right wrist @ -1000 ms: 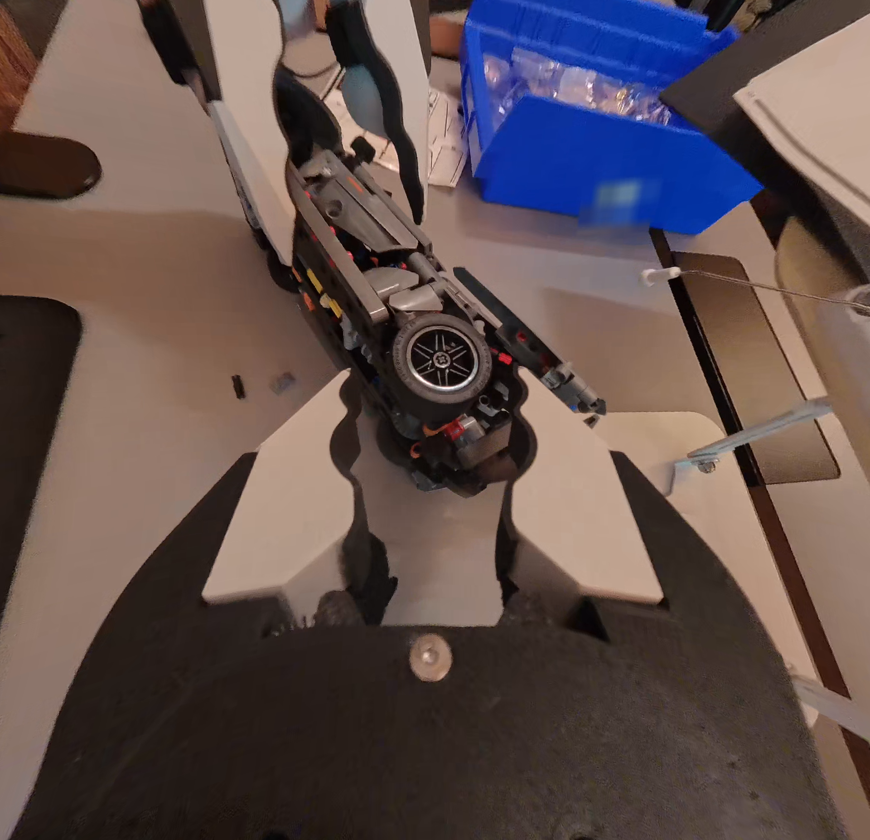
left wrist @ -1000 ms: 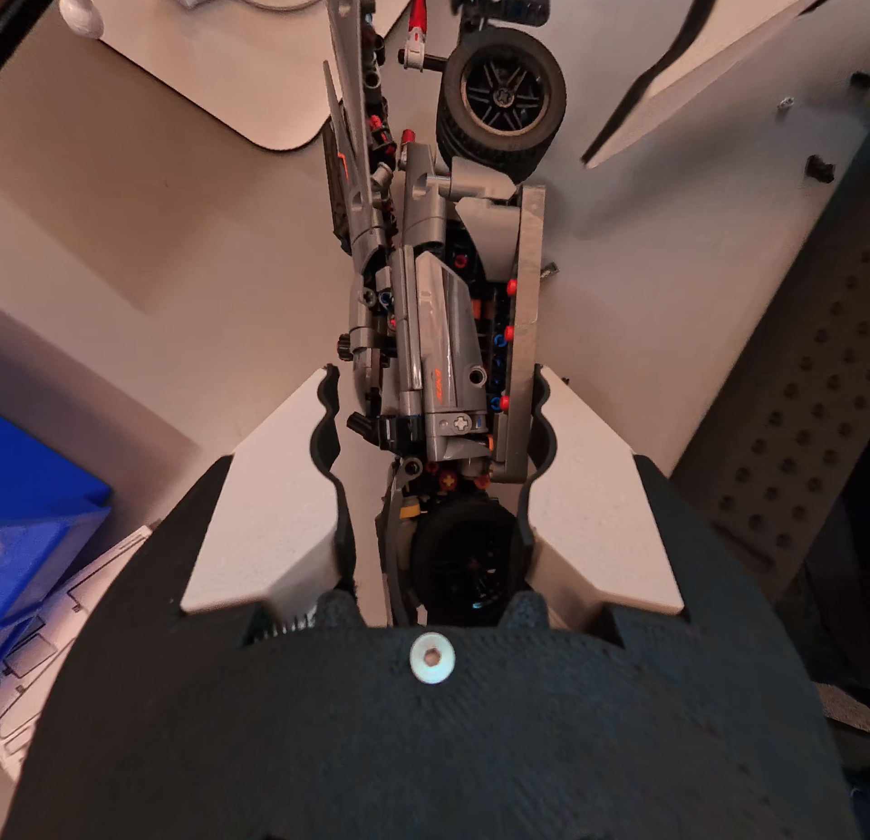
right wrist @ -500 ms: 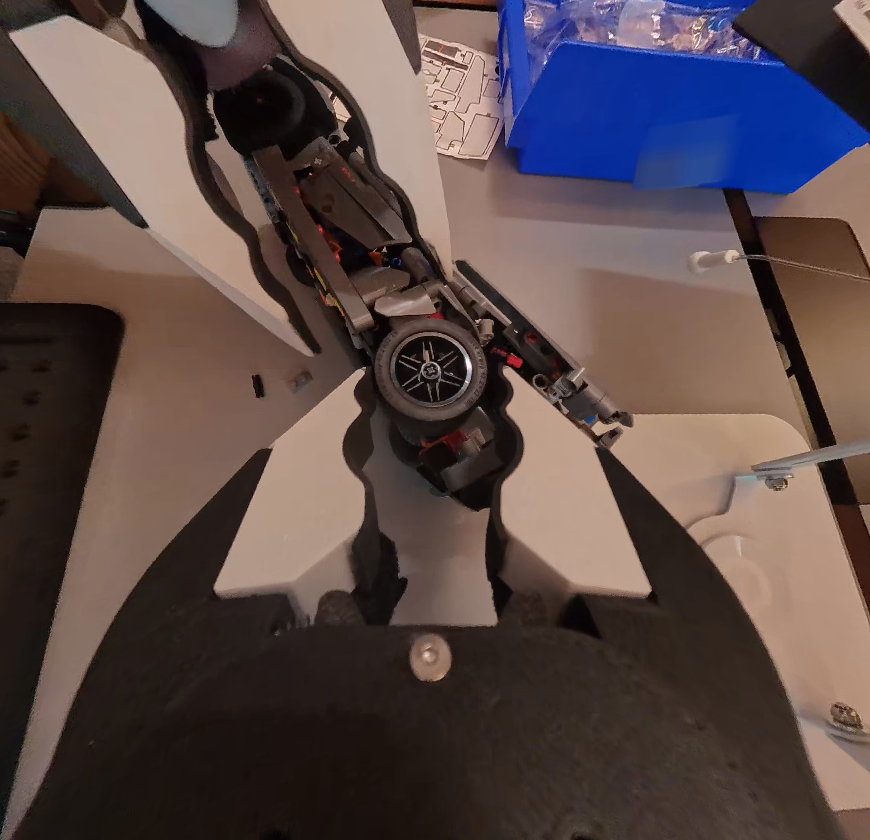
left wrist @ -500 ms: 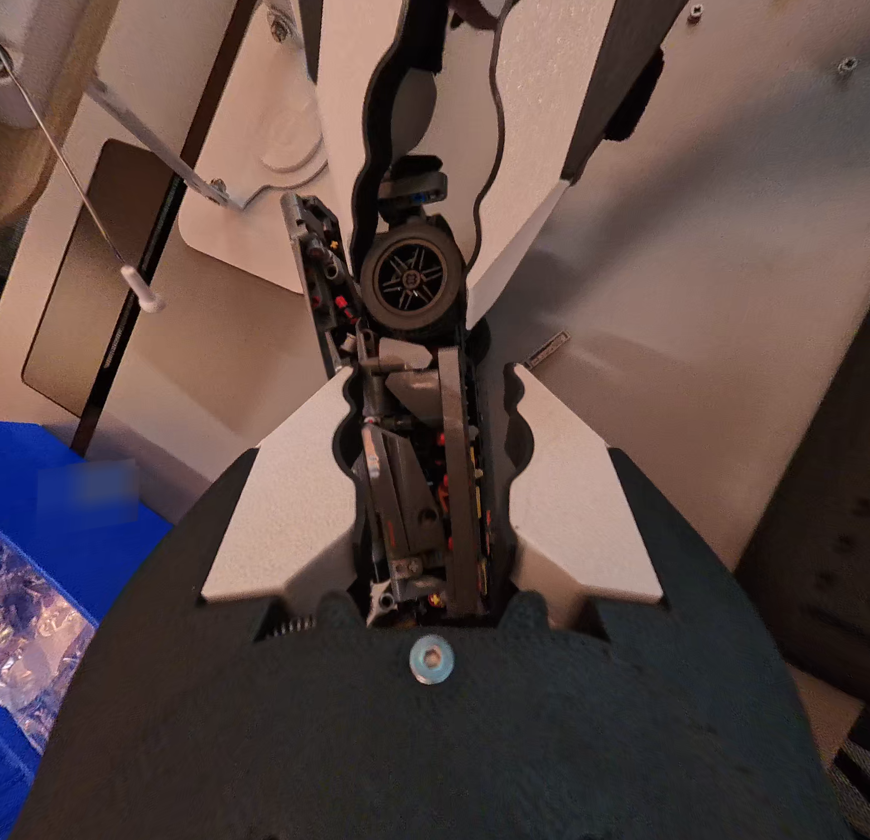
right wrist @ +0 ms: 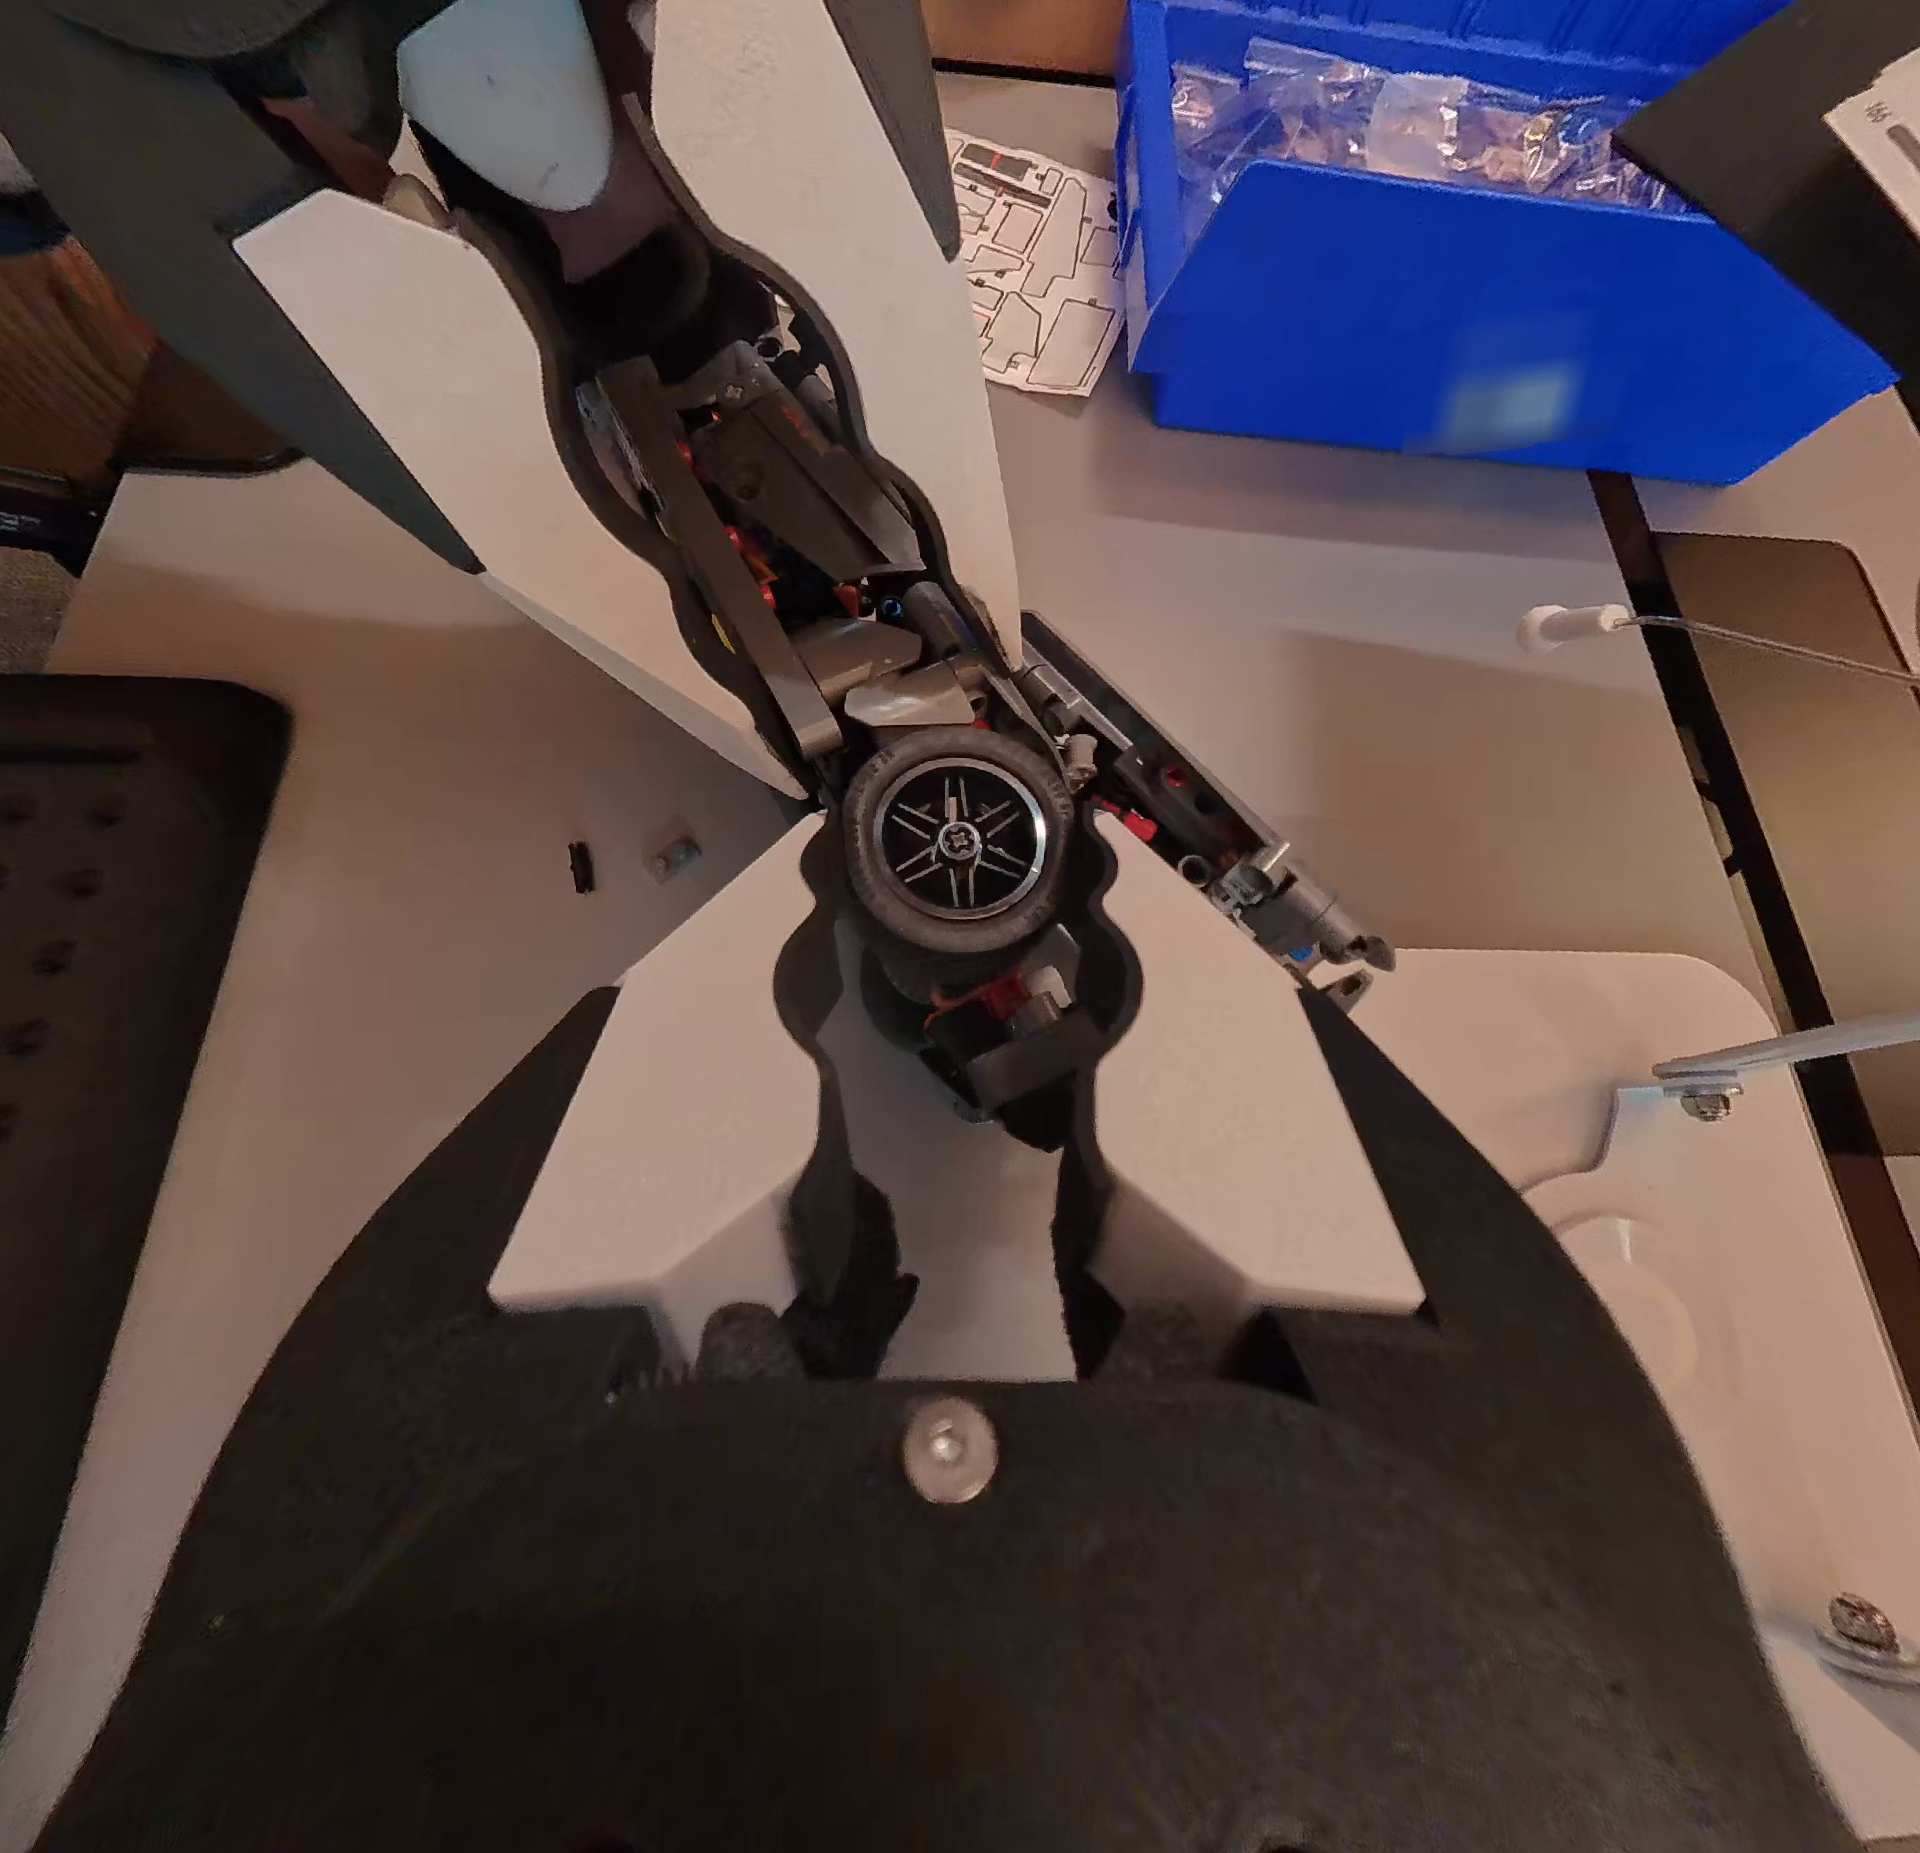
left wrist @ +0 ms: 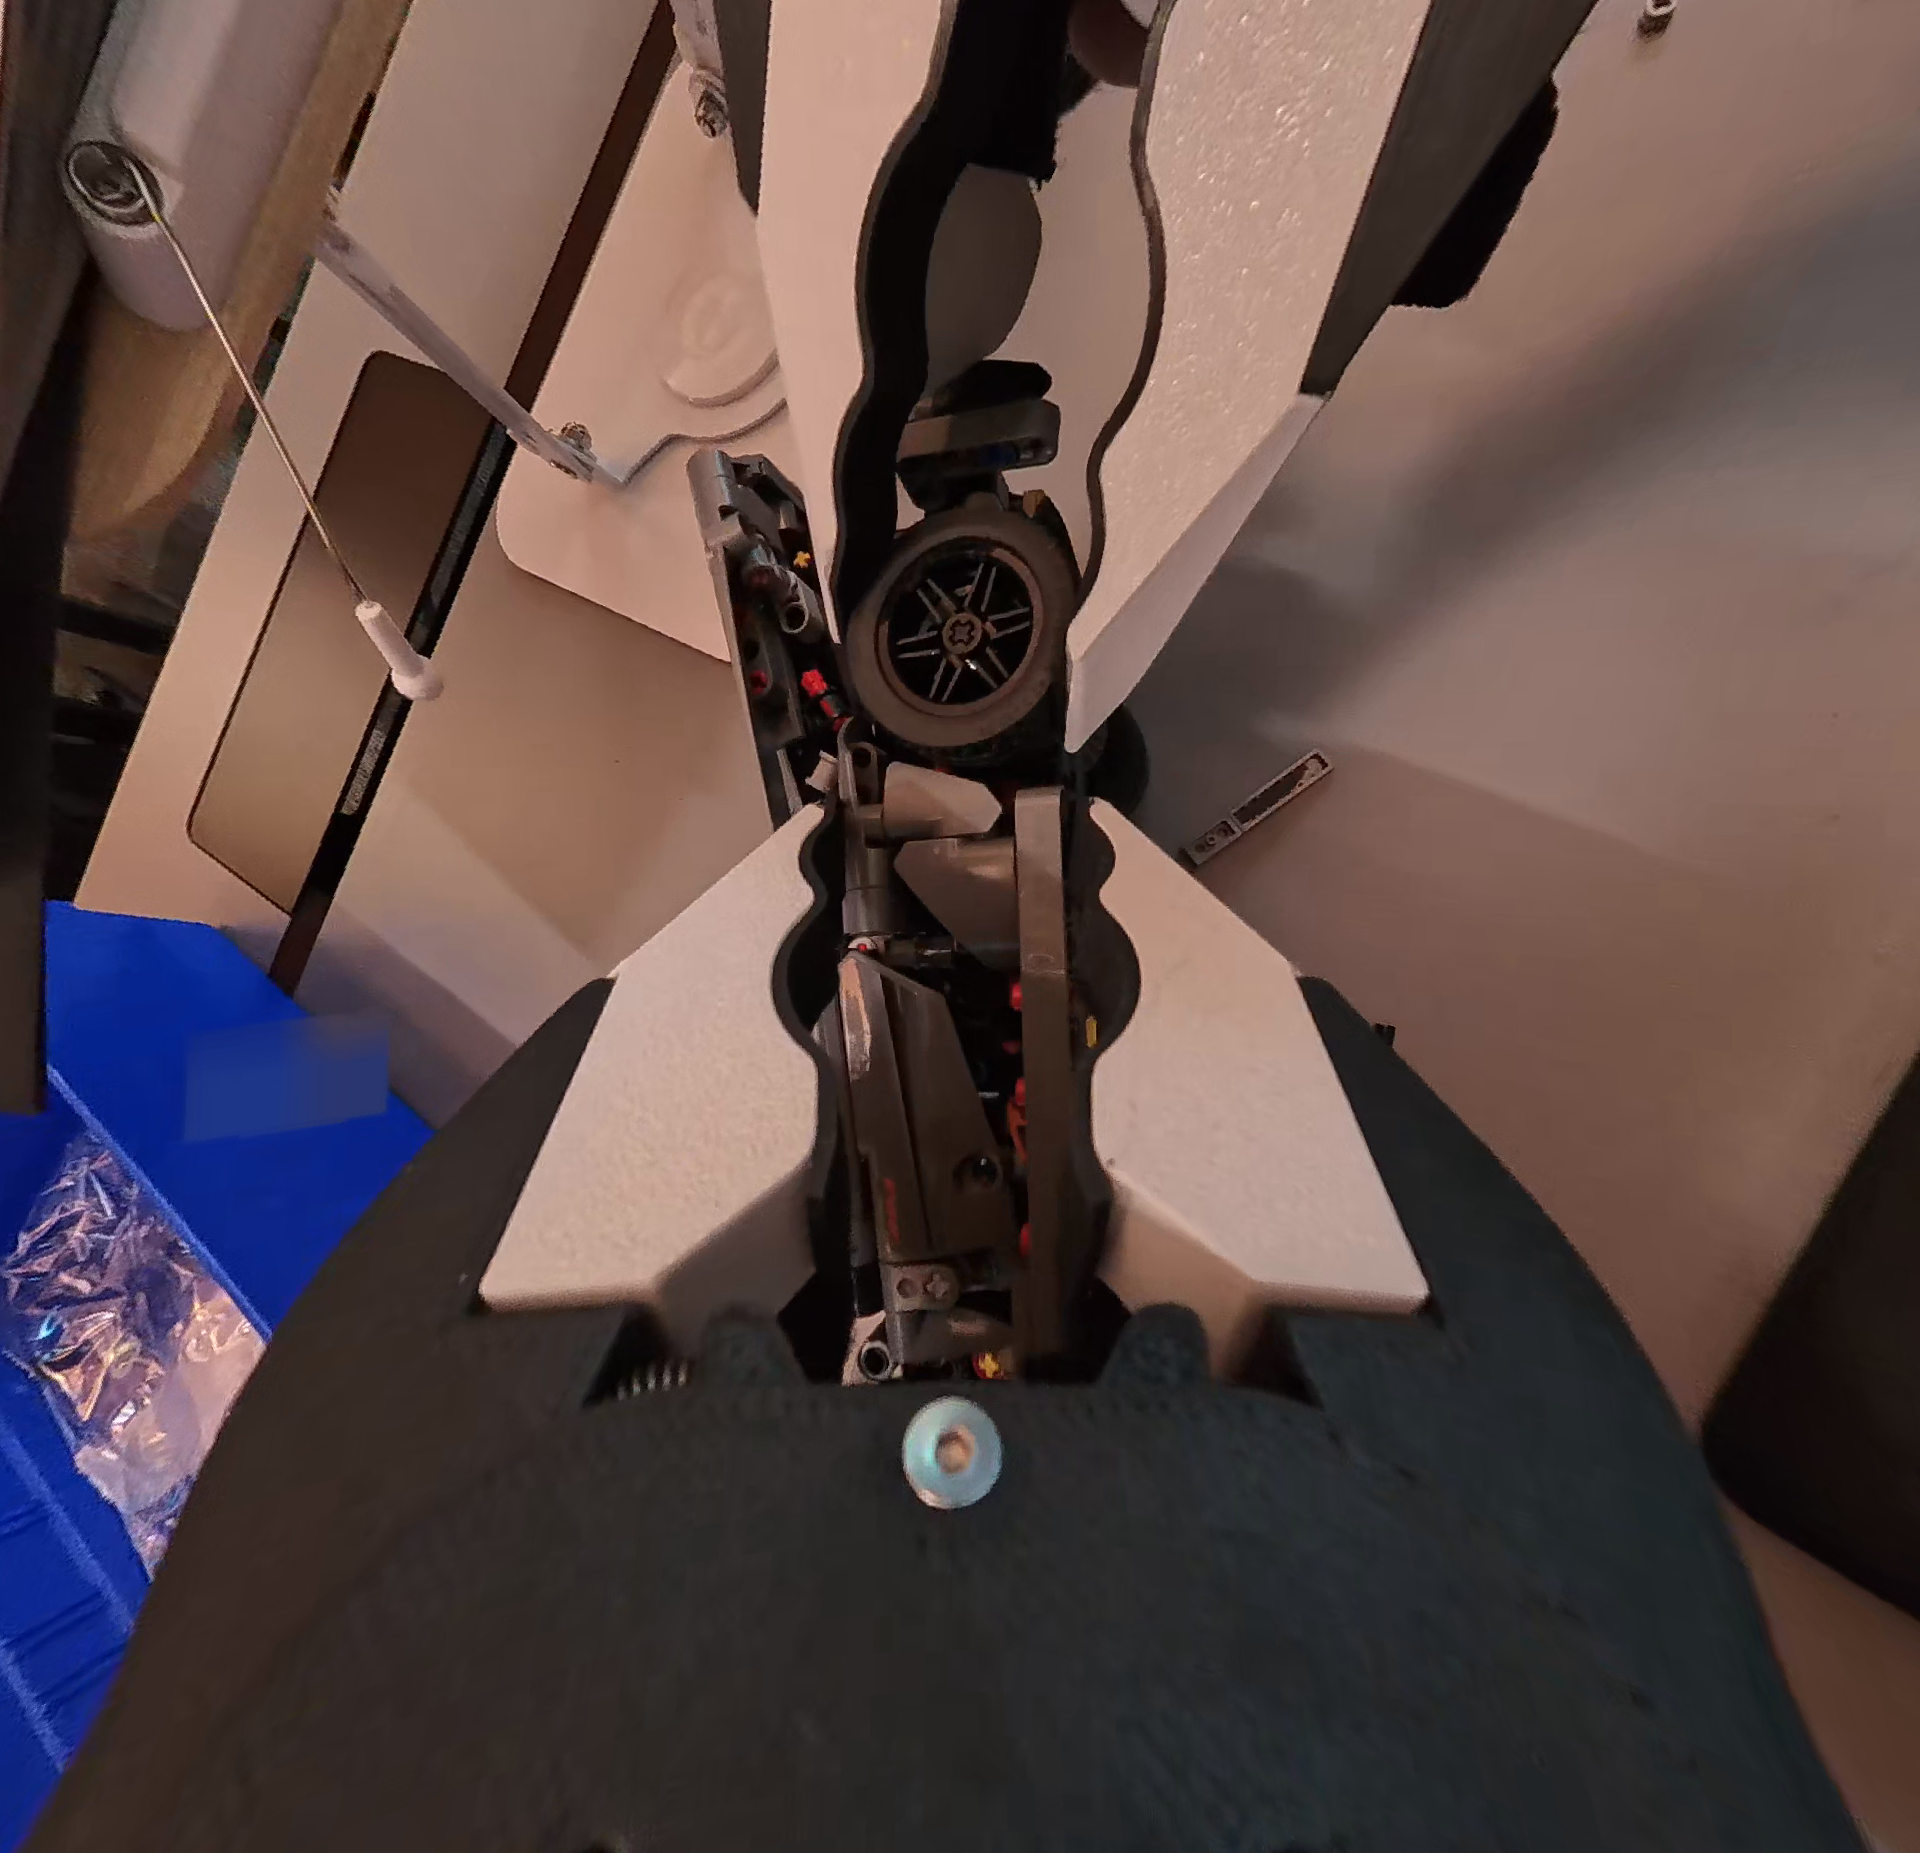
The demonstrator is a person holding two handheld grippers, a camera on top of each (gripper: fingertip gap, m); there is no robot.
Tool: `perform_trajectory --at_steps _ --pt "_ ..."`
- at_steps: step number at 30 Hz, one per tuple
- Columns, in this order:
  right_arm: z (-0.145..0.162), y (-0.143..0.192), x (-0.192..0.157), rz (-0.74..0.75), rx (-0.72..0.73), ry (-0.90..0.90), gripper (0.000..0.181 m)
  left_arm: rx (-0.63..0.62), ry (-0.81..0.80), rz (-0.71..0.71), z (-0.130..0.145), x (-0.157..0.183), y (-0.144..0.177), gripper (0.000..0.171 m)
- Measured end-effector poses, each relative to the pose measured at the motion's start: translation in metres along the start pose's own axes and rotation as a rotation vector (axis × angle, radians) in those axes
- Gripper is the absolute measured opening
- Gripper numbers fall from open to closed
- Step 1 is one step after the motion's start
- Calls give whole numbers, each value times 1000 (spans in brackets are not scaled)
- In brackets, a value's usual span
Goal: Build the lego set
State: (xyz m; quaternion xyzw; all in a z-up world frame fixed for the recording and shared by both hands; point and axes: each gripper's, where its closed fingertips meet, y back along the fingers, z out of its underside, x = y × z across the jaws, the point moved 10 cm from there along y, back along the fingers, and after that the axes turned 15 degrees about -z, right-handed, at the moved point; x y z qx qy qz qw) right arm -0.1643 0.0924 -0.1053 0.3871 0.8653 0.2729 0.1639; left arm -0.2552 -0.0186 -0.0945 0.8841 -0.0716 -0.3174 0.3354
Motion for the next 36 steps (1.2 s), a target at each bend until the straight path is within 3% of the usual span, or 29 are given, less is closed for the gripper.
perform_trajectory --at_steps 8,15,21,26,29,31,36 --pt "2 1 -1 5 36 -24 38 -1 -12 -28 1 2 0 41" --pt "2 -4 -2 49 -94 -9 55 17 17 -5 3 1 -1 41" --pt "0 -6 -3 57 -158 -13 45 12 12 -11 3 0 -1 41" --pt "1 -1 -1 24 -61 -26 39 18 17 -16 4 0 -1 41" --pt "-8 17 0 -14 144 -70 38 25 25 -3 5 1 -1 41" --pt "-1 16 -1 37 18 -37 39 22 18 -15 4 1 -2 41" --pt "-2 24 0 -96 163 -93 41 22 18 -15 4 1 -1 41"
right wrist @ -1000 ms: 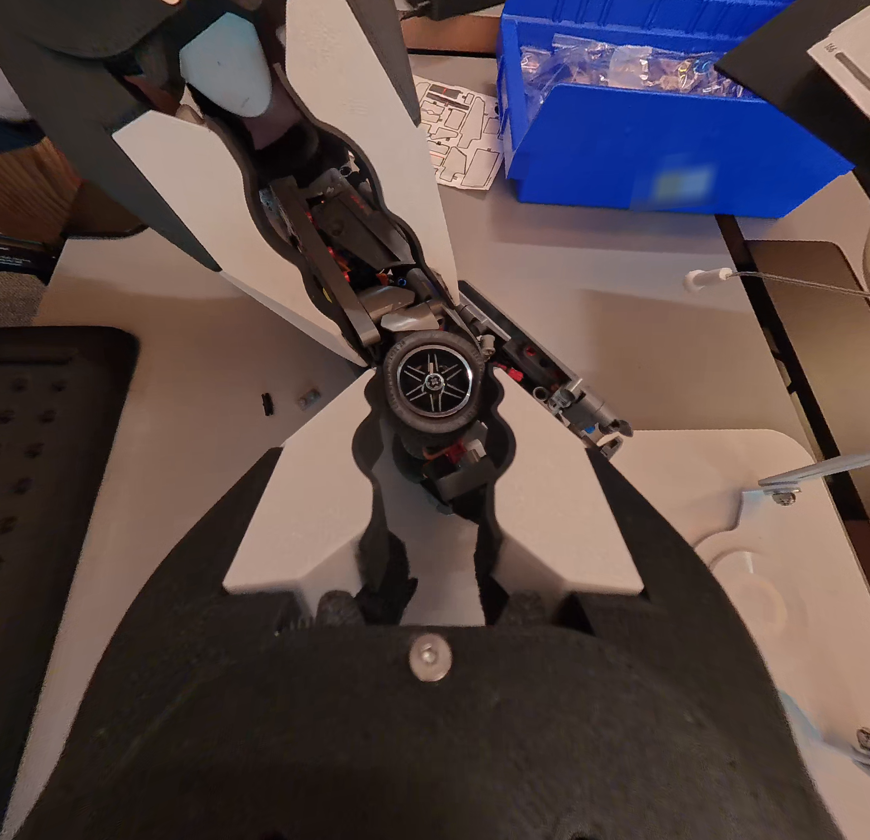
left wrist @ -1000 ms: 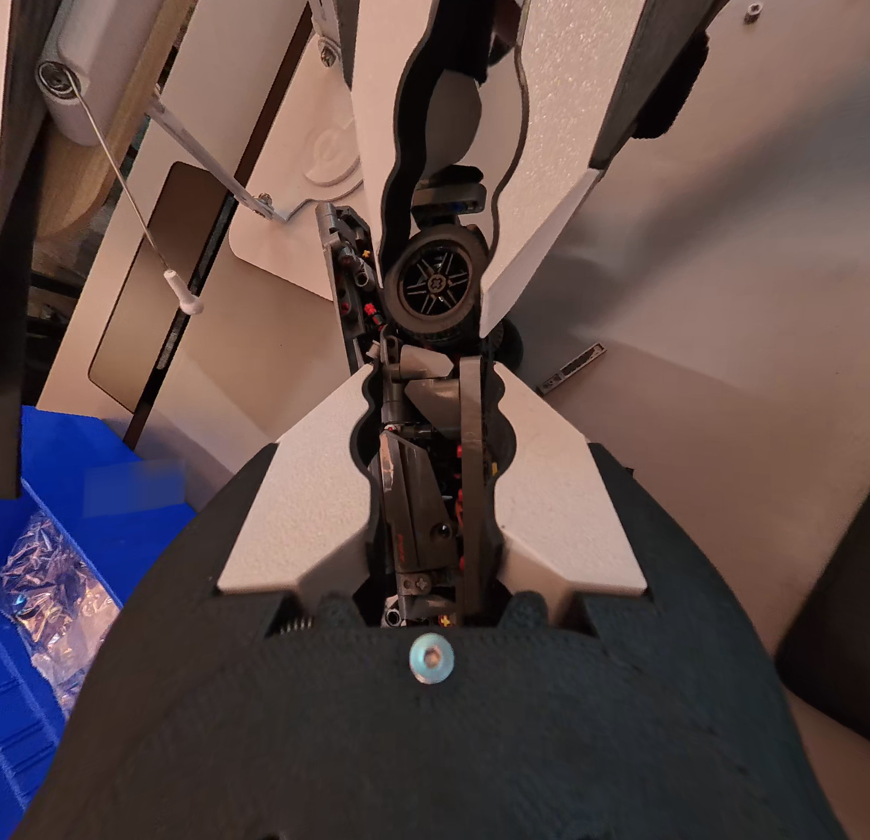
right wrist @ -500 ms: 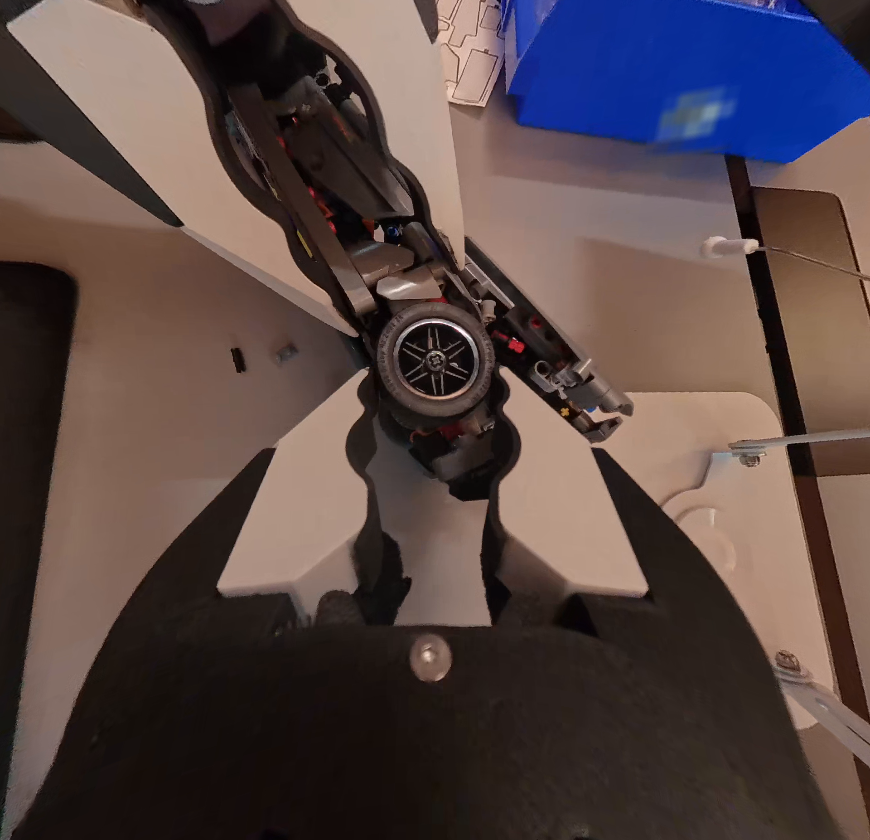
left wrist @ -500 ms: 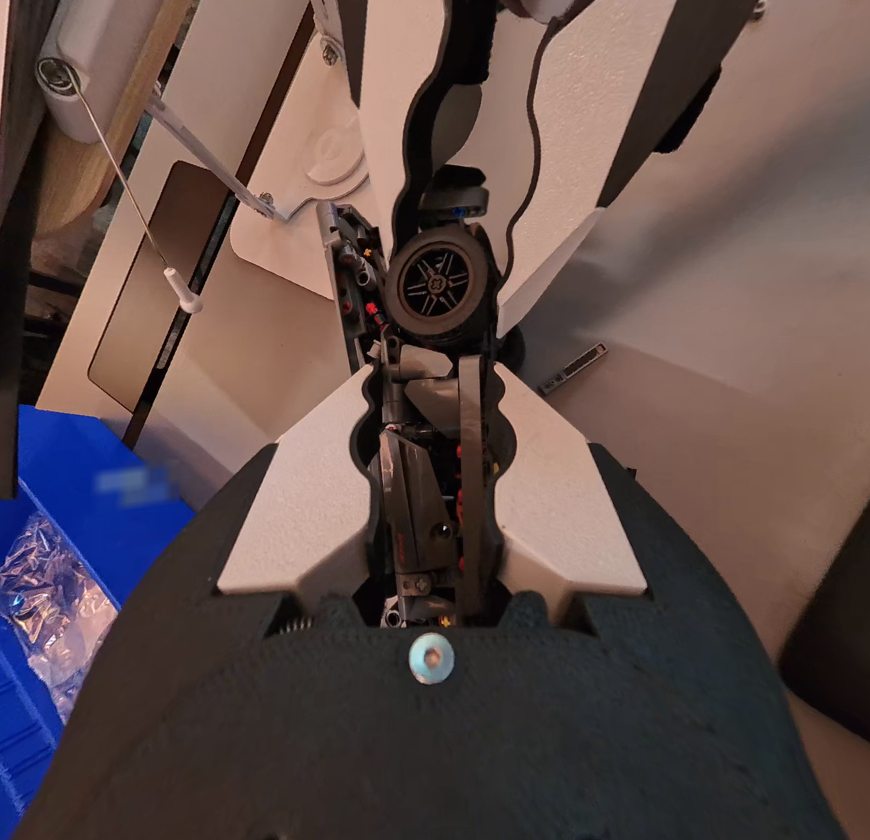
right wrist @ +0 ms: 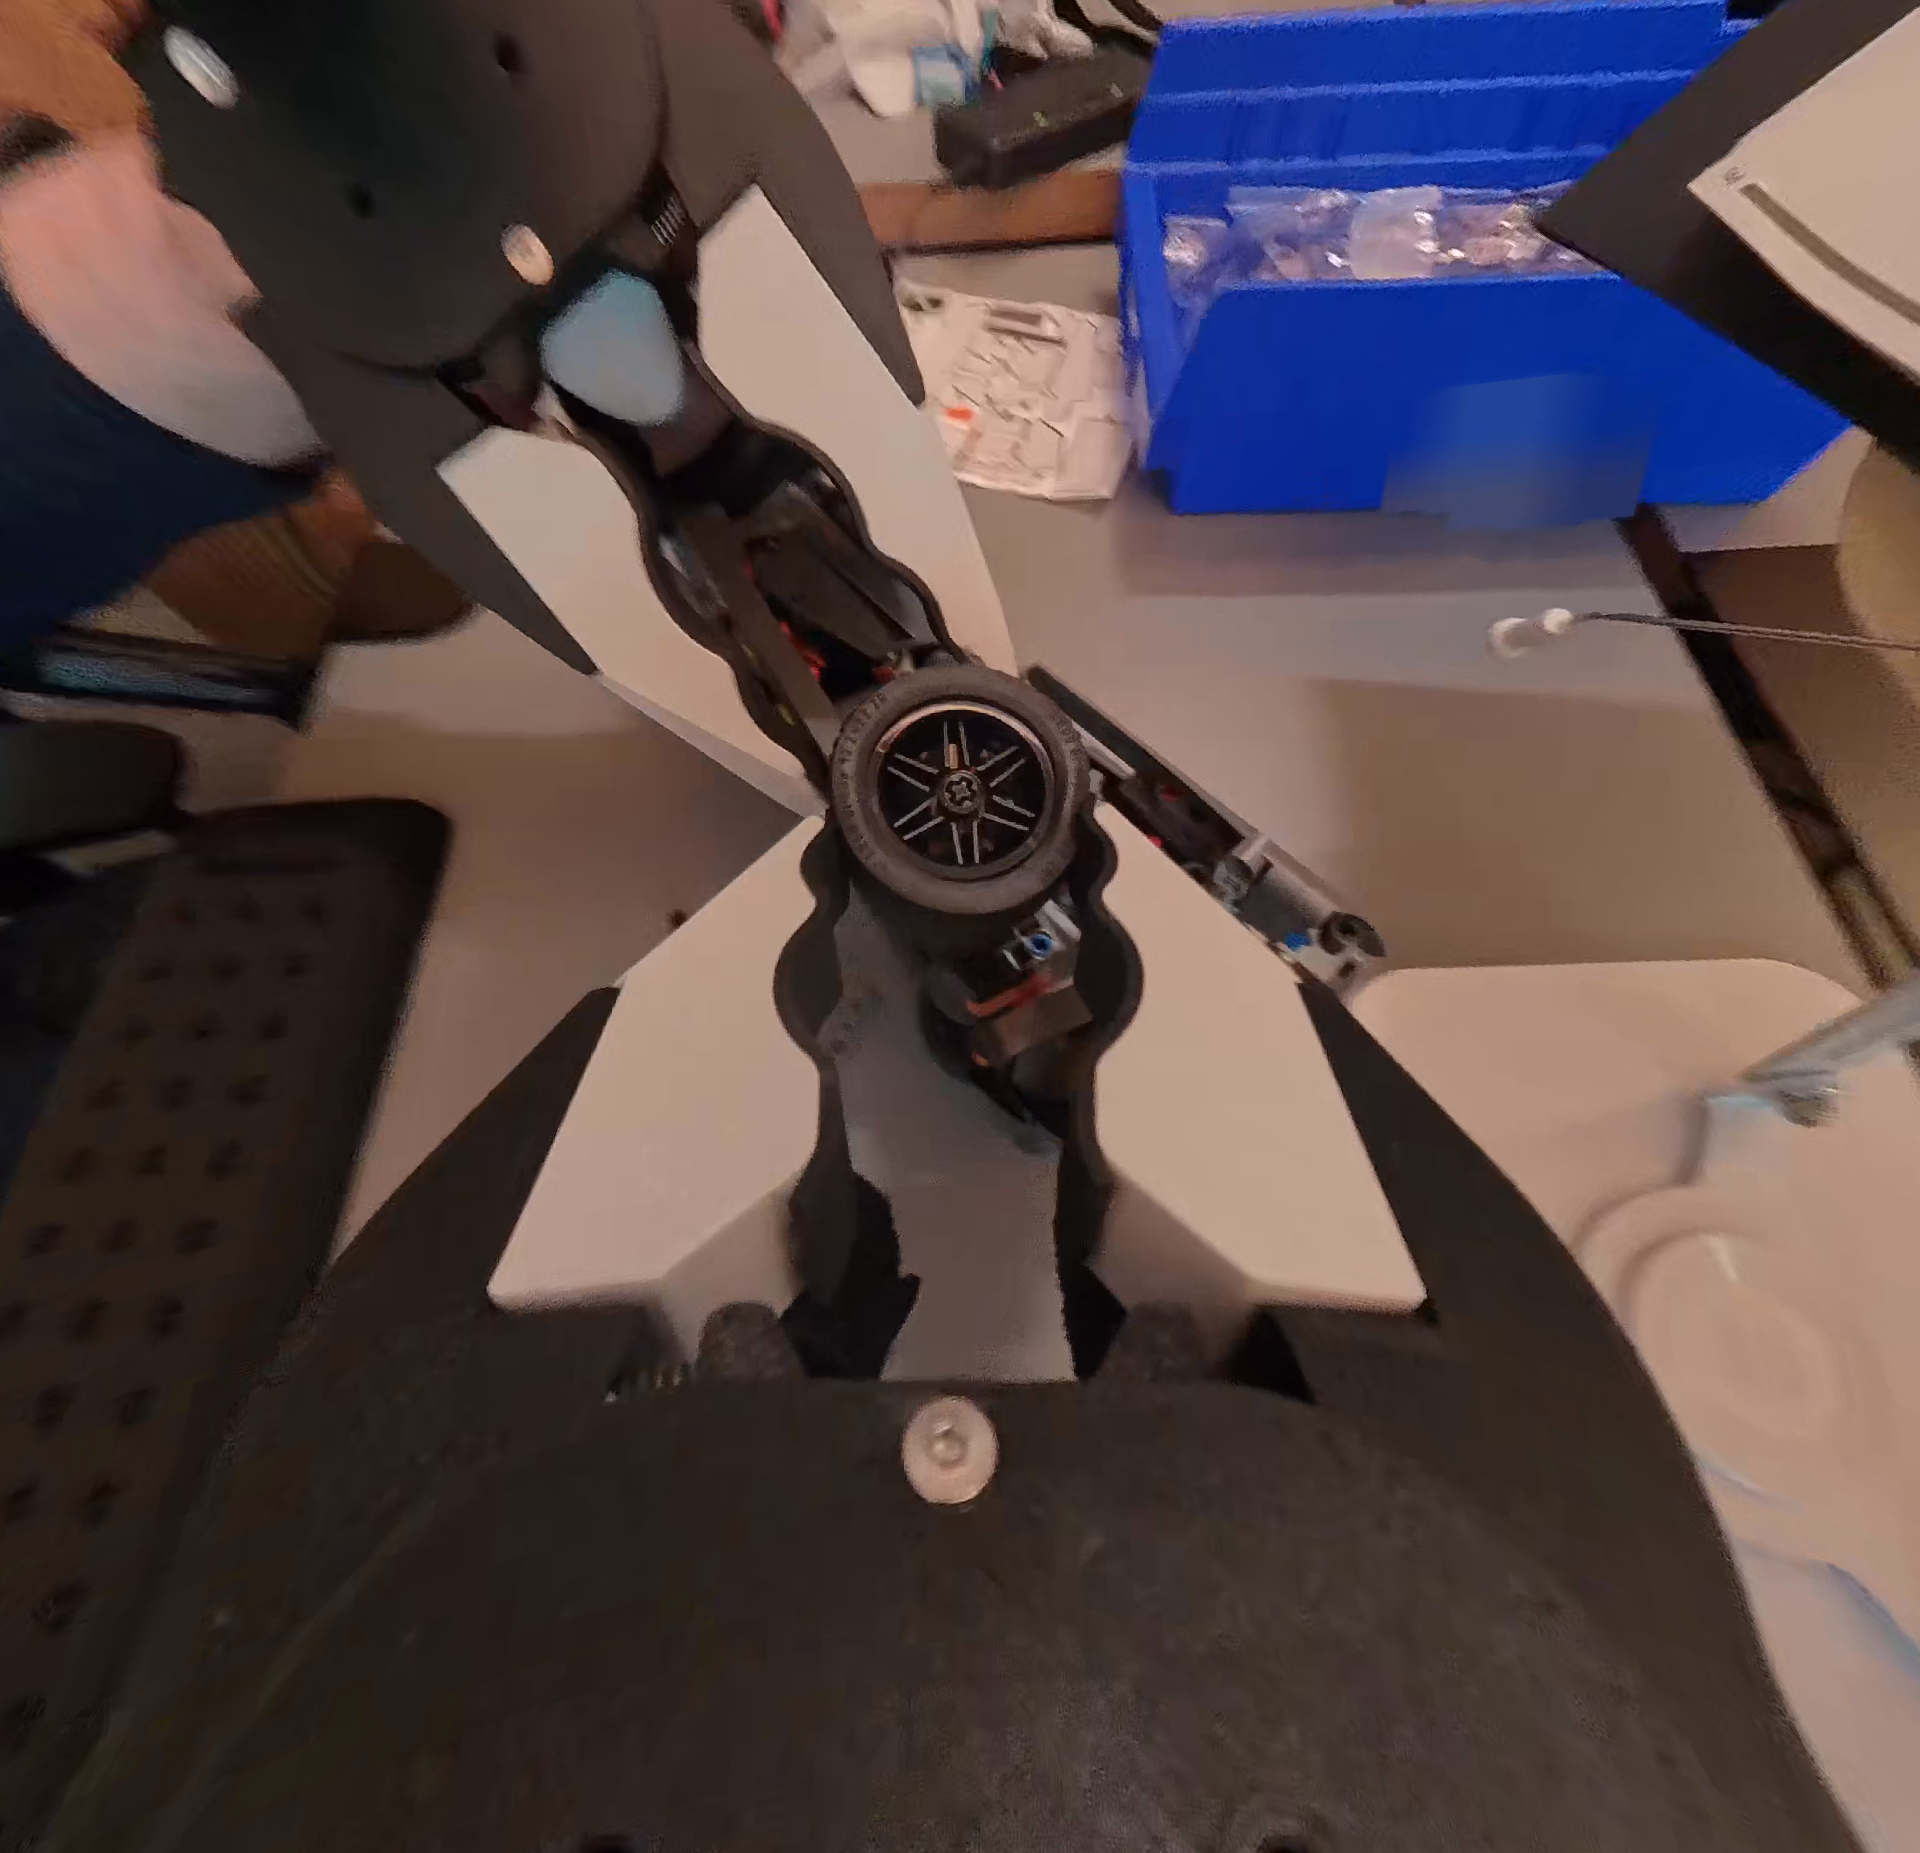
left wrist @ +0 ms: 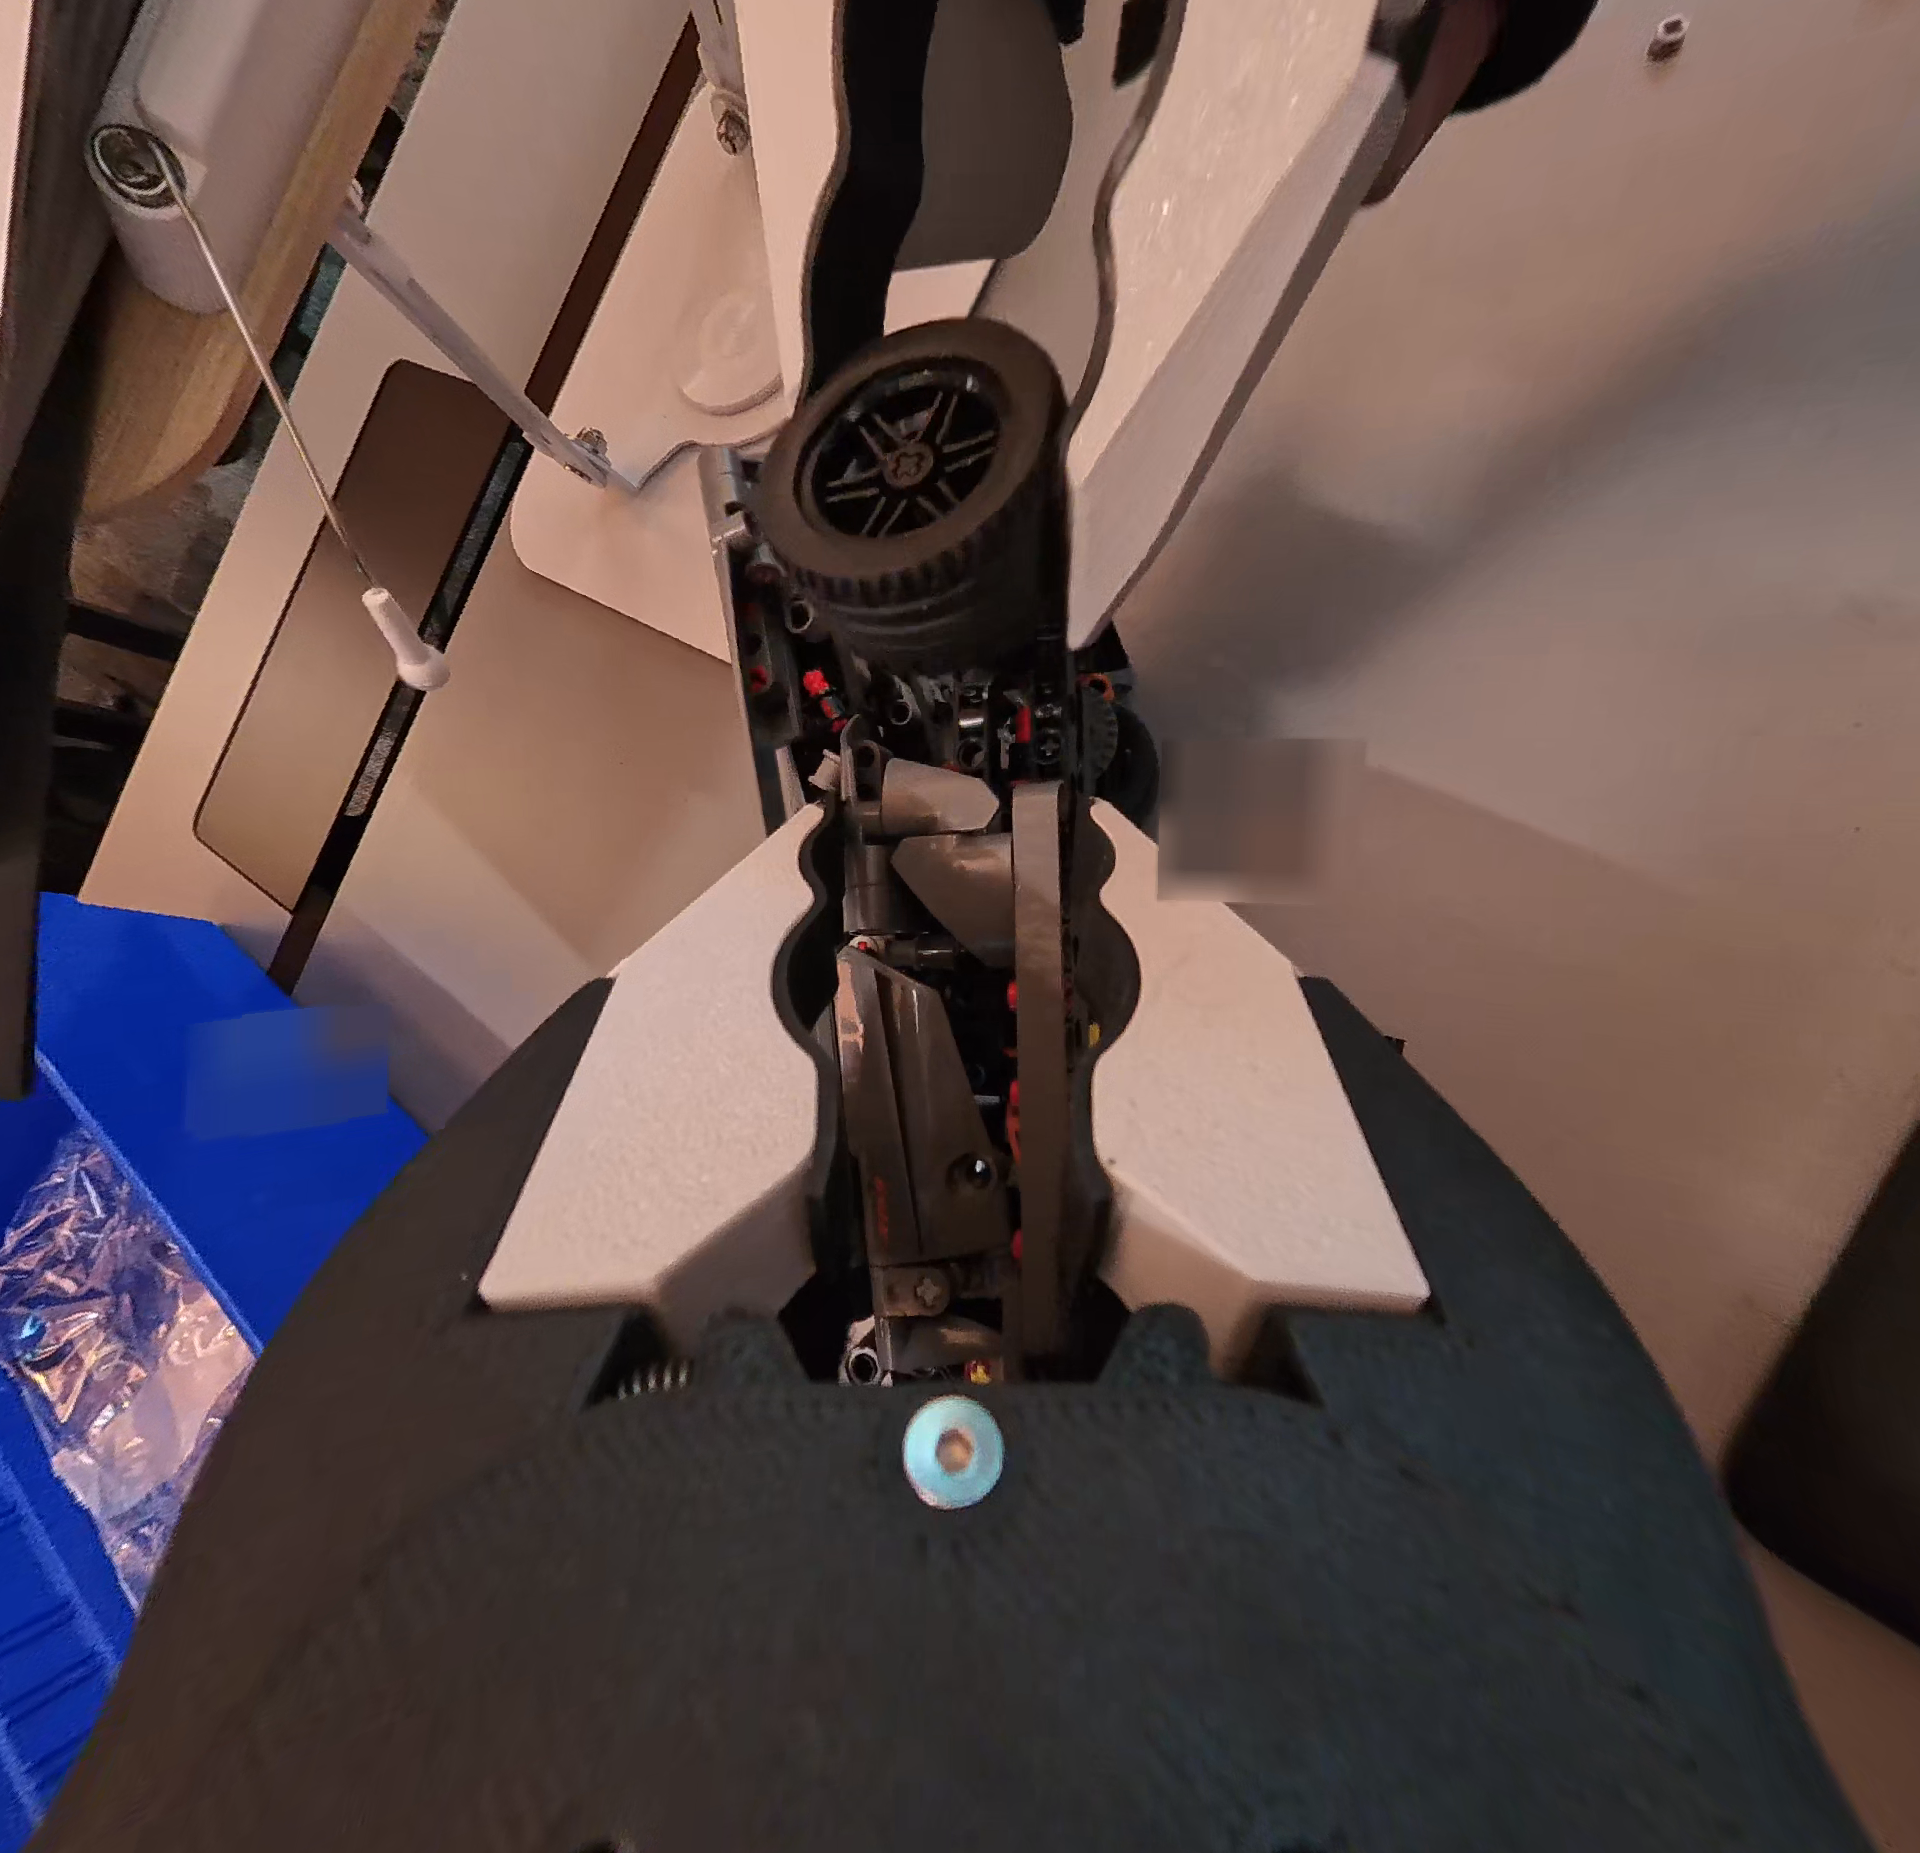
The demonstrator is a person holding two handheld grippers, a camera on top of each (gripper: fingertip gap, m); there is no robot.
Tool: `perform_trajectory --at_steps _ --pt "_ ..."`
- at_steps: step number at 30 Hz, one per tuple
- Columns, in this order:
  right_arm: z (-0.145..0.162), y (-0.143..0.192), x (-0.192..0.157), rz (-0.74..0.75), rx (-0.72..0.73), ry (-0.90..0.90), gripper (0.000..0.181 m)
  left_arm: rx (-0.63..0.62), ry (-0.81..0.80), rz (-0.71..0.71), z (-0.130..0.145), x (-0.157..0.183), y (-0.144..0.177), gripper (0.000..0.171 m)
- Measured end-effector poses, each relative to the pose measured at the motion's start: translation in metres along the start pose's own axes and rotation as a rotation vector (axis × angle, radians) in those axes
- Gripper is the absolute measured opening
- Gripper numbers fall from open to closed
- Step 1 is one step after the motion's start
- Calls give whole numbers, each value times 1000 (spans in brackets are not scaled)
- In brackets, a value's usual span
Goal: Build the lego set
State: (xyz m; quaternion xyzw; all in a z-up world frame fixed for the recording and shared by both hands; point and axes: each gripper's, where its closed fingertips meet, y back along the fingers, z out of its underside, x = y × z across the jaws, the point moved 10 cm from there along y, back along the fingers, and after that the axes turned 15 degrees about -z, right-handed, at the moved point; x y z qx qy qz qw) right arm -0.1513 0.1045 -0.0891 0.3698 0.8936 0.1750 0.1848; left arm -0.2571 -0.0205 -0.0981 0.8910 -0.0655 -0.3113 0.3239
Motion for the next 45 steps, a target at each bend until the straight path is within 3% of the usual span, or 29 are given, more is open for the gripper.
perform_trajectory --at_steps 7,13,20,28,33,35,37,41,45 --pt "0 24 4 -254 267 -171 44 1 18 1 -1 -1 2 61" --pt "-1 36 3 -564 435 -334 45 176 43 -84 -22 -6 25 61" --pt "-8 32 -12 -838 459 -409 46 404 6 -126 -63 9 55 49" --pt "-10 29 -21 -1026 463 -432 52 505 85 17 -71 14 66 31" --pt "-12 33 -17 -950 493 -422 59 549 183 74 -69 7 69 23" --pt "-14 36 -18 -931 493 -400 48 544 198 75 -68 5 69 23" --pt "-16 40 -18 -882 494 -389 50 544 212 63 -67 4 68 22" --pt "-22 54 -19 -709 511 -263 52 530 316 99 -66 -4 66 22" --pt "-27 65 -28 -476 435 -92 48 533 426 169 -63 -11 66 22"
